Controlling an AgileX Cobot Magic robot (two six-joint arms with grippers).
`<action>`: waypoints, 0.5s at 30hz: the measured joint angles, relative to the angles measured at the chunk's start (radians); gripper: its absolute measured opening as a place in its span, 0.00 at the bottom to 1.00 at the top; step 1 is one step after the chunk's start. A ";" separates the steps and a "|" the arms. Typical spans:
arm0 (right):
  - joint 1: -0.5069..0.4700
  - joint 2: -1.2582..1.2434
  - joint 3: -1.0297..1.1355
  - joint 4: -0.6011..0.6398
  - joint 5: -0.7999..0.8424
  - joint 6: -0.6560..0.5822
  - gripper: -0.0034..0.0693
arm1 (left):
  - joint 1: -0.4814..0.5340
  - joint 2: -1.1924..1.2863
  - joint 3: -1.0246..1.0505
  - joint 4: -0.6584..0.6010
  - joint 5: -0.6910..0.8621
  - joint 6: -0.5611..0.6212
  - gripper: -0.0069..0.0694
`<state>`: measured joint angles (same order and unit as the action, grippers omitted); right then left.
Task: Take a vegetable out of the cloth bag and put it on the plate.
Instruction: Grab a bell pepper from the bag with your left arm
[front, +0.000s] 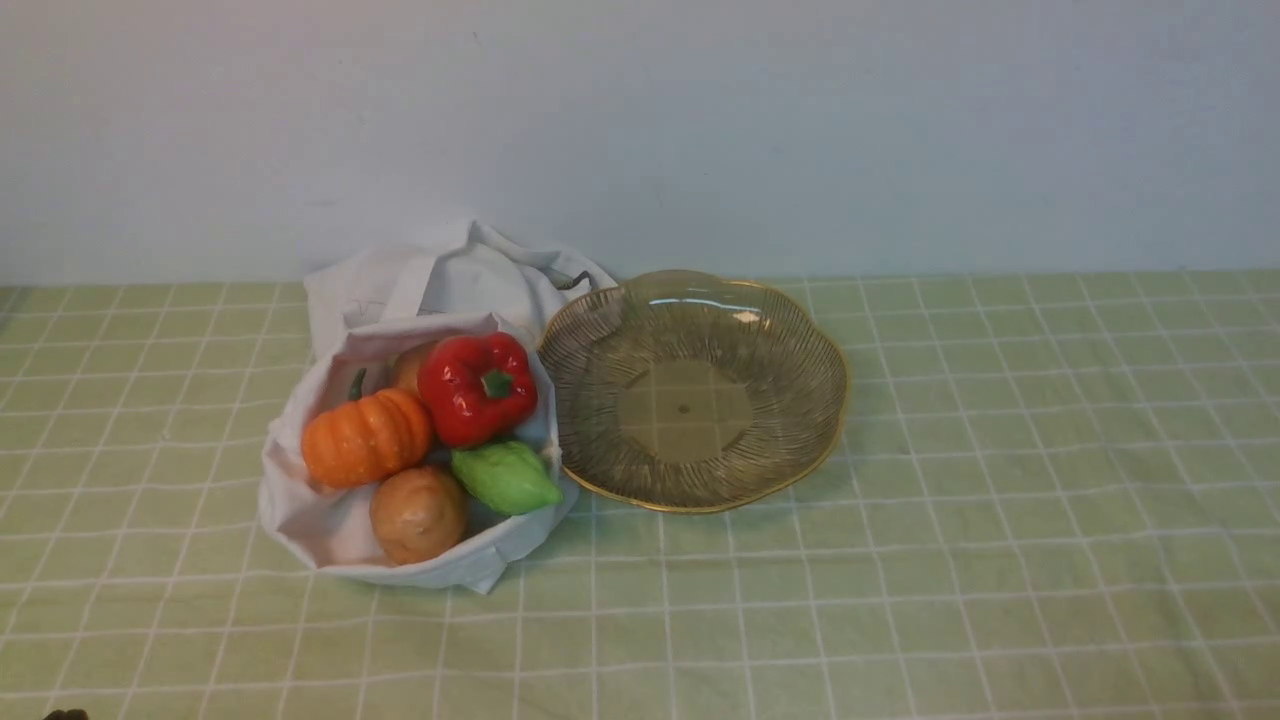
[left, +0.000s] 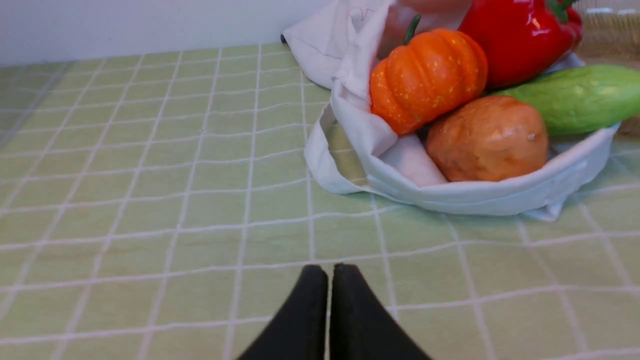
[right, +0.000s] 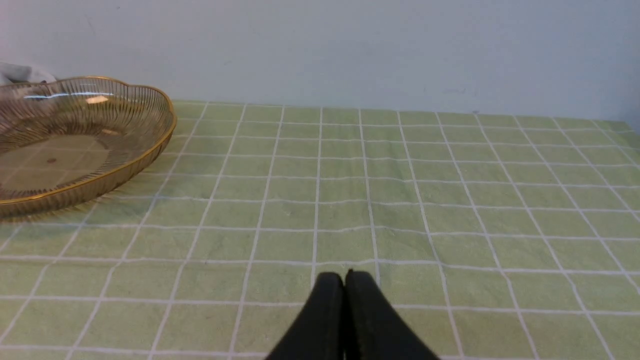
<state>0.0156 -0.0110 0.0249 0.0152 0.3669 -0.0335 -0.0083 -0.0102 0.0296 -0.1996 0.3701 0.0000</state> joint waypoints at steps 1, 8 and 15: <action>0.000 0.000 0.000 0.000 0.000 0.000 0.03 | 0.000 0.000 0.000 -0.130 -0.006 -0.073 0.09; 0.000 0.000 0.000 0.000 0.000 0.000 0.03 | 0.000 0.000 0.000 -0.759 -0.039 -0.303 0.09; 0.000 0.000 0.000 0.000 0.000 0.000 0.03 | 0.000 0.000 0.000 -0.941 -0.081 -0.232 0.09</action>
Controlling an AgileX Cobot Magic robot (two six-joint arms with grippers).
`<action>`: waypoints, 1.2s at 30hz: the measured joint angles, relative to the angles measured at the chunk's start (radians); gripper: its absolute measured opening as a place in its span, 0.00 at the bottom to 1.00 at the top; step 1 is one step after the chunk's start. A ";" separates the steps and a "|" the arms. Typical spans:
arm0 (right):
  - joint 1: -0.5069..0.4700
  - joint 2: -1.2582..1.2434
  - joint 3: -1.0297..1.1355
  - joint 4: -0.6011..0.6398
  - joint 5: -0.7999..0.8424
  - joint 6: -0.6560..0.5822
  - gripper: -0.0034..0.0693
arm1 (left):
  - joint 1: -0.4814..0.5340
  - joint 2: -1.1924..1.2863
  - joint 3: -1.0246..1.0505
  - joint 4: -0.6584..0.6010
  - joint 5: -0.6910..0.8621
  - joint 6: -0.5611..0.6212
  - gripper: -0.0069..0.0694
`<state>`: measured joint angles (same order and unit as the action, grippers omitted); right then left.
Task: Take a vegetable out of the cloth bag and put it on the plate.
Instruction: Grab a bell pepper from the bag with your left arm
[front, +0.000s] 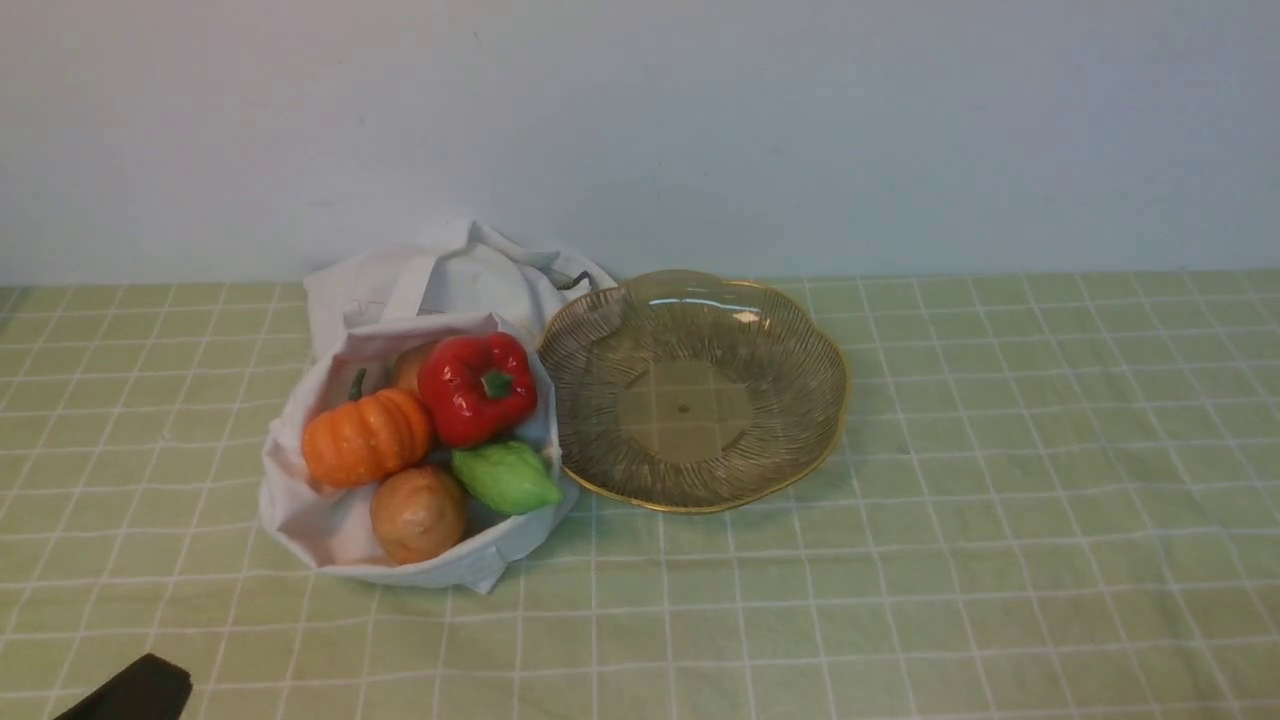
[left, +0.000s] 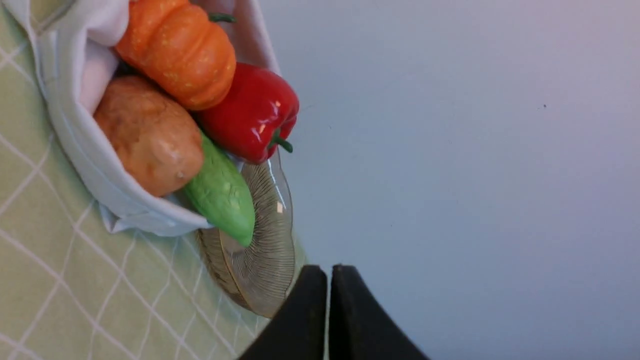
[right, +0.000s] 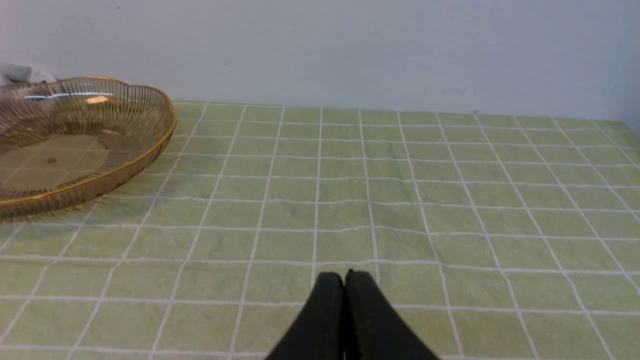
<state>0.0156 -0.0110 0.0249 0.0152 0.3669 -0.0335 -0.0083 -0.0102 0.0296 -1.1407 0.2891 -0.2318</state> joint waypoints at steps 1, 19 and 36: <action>0.000 0.000 0.000 0.000 0.000 0.000 0.03 | 0.000 0.000 0.000 -0.002 -0.011 0.046 0.09; 0.000 0.000 0.000 0.000 0.000 0.000 0.03 | 0.001 0.751 -0.529 0.530 0.767 0.393 0.09; 0.000 0.000 0.000 0.000 0.000 0.000 0.03 | -0.267 1.358 -1.084 0.748 0.692 0.312 0.09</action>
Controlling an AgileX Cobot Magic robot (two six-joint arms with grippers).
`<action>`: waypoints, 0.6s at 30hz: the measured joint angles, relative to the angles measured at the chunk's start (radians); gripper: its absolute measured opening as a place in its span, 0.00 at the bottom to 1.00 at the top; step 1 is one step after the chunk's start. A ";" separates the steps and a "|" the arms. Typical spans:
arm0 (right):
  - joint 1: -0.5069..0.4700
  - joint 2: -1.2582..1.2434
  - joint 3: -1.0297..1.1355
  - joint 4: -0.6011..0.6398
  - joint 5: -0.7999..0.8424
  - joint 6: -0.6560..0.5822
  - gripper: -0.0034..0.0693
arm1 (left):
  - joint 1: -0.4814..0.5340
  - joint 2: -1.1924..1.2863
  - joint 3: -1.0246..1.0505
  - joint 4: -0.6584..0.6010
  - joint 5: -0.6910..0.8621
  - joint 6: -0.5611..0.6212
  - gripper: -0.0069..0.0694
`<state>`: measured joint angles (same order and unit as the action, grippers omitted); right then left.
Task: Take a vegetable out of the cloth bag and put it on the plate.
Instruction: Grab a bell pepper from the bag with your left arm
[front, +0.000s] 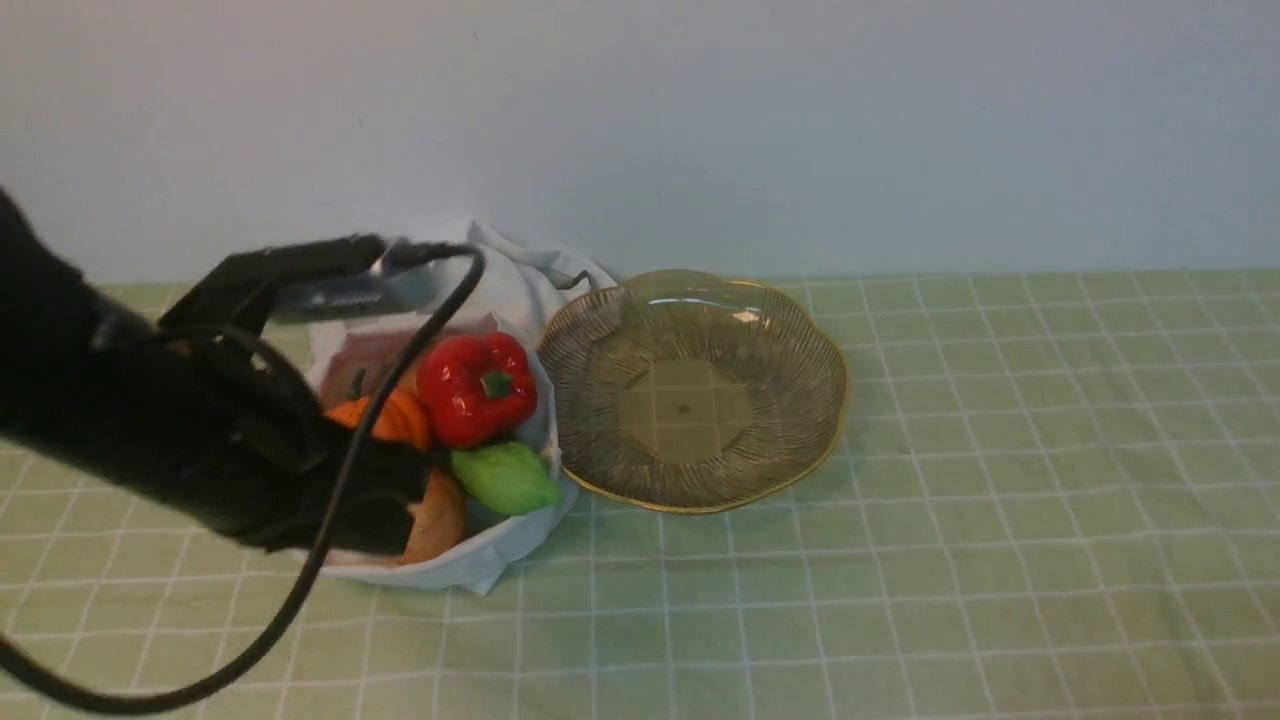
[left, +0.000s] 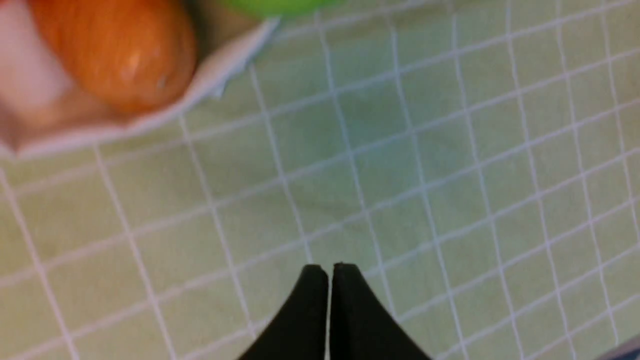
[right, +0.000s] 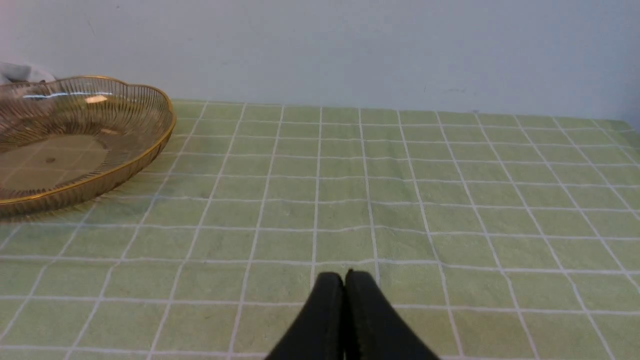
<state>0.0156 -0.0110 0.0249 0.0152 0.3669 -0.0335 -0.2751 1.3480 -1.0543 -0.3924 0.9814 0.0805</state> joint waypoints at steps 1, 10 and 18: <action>0.000 0.000 0.000 0.000 0.000 0.000 0.03 | -0.026 0.025 -0.029 0.029 0.001 -0.038 0.09; 0.000 0.000 0.000 0.000 0.000 0.000 0.03 | -0.255 0.209 -0.268 0.414 0.054 -0.270 0.28; 0.000 0.000 0.000 0.000 0.000 0.000 0.03 | -0.285 0.358 -0.312 0.734 -0.076 -0.387 0.67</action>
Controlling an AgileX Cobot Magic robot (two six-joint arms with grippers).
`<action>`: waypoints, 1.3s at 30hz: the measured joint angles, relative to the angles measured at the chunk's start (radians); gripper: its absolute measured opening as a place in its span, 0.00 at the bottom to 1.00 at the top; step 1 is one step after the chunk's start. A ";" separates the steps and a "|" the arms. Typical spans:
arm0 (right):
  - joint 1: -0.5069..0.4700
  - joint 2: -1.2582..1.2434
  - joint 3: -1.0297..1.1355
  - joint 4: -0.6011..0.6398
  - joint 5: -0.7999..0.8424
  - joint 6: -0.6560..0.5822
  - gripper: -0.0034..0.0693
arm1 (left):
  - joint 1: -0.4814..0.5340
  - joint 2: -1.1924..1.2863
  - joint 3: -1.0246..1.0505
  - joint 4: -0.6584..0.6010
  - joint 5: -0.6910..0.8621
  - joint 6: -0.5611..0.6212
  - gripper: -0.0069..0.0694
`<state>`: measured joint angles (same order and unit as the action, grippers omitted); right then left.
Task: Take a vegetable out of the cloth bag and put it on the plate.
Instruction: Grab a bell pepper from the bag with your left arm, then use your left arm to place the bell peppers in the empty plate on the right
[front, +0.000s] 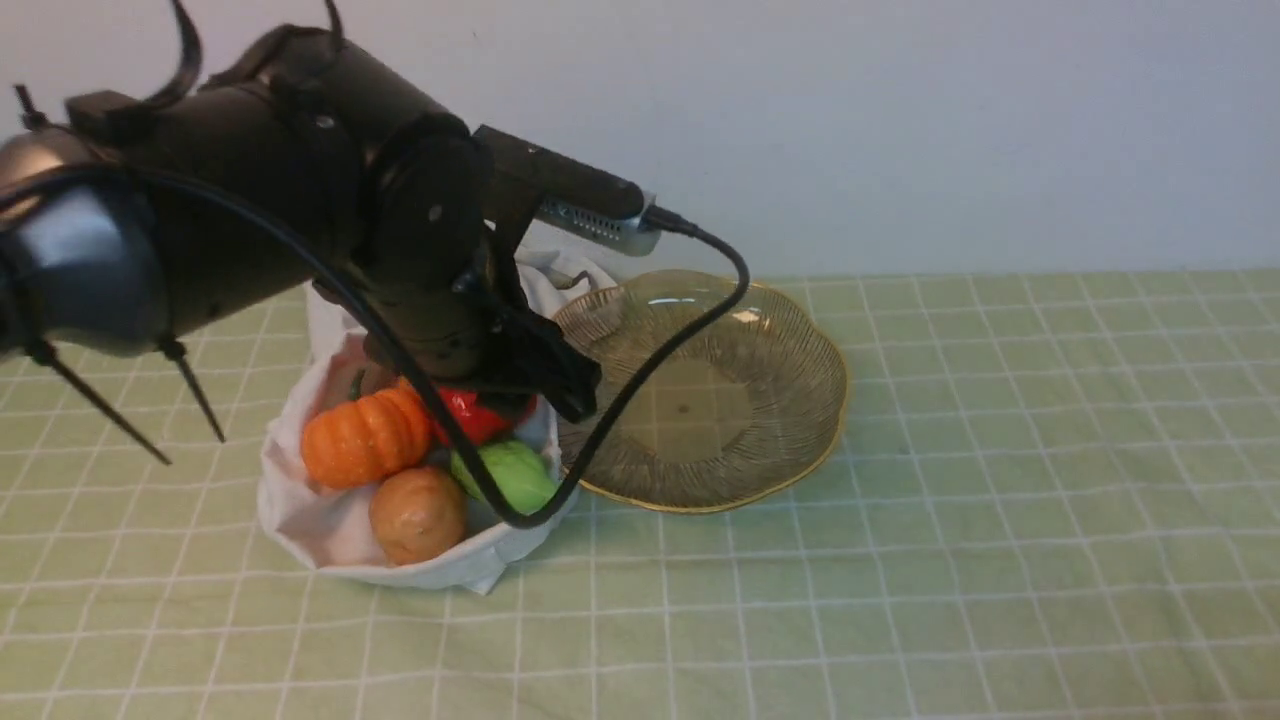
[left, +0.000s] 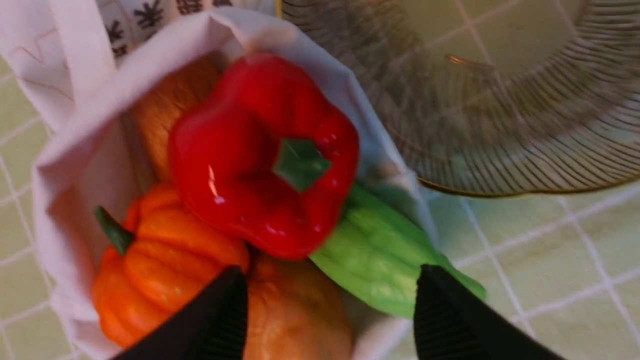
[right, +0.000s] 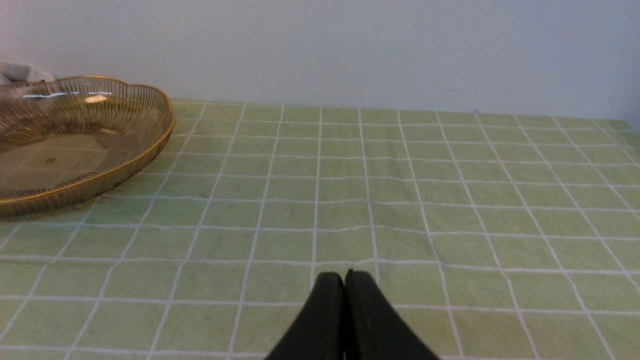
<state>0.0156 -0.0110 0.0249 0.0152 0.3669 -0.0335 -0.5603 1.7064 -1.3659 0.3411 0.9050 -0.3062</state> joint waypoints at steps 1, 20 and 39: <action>0.000 0.000 0.000 0.000 0.000 0.000 0.03 | 0.000 0.015 0.000 0.036 -0.006 -0.008 0.71; 0.000 0.000 0.000 0.000 0.000 0.000 0.03 | -0.006 0.222 -0.007 0.310 -0.124 -0.093 0.89; 0.000 0.000 0.000 0.000 0.000 0.000 0.03 | -0.180 0.038 -0.196 0.113 0.075 -0.012 0.86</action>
<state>0.0156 -0.0110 0.0249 0.0152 0.3669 -0.0335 -0.7401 1.7445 -1.5616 0.4544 0.9795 -0.3185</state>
